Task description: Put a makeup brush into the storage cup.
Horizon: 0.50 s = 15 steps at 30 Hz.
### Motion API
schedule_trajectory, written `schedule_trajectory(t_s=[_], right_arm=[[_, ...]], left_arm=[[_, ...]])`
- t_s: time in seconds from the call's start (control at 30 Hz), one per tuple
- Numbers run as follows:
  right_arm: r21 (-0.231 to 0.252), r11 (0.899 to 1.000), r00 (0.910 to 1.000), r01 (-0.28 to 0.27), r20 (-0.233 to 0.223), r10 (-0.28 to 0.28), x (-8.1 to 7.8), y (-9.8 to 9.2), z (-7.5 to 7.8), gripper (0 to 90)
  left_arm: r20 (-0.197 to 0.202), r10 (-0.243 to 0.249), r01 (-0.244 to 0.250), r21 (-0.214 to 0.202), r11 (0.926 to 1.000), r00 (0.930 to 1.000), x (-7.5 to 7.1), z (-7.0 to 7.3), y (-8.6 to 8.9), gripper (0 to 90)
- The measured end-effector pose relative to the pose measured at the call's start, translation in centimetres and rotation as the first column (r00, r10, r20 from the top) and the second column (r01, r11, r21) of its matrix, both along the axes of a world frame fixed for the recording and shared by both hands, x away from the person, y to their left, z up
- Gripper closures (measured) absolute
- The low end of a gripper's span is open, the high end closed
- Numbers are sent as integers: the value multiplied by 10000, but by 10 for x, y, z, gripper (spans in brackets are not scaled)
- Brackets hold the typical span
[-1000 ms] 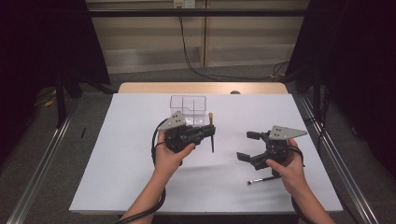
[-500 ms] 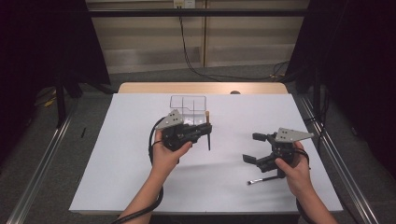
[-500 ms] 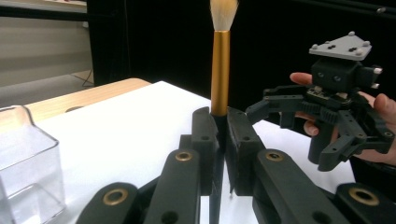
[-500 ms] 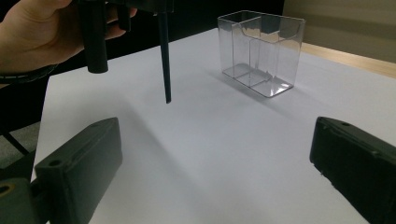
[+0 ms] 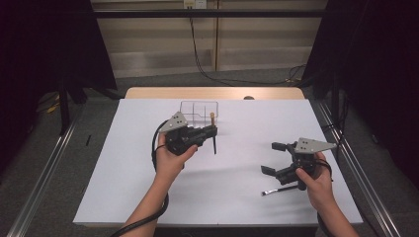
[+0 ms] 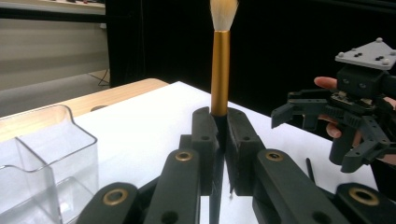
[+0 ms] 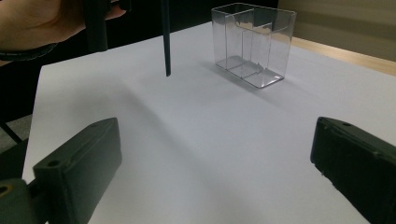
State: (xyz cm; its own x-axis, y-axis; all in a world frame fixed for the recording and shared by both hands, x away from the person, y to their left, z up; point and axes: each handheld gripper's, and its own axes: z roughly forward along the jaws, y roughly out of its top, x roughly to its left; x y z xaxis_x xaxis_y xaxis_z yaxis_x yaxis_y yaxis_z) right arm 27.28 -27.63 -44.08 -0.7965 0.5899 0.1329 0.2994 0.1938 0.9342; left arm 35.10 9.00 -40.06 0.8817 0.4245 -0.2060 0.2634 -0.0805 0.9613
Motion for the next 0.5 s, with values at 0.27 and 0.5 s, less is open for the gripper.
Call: schedule_trajectory(t_s=[0.27,0.5], right_arm=[[-234,9996,9999,132,-12,-133,-3,-5,-3,16],[-311,9993,9998,186,4,-186,-7,-9,-6,16]], left_arm=[[101,187,-188,70,9998,9998,4,2,4,832],[122,255,-256,95,9996,9996,5,2,6,832]])
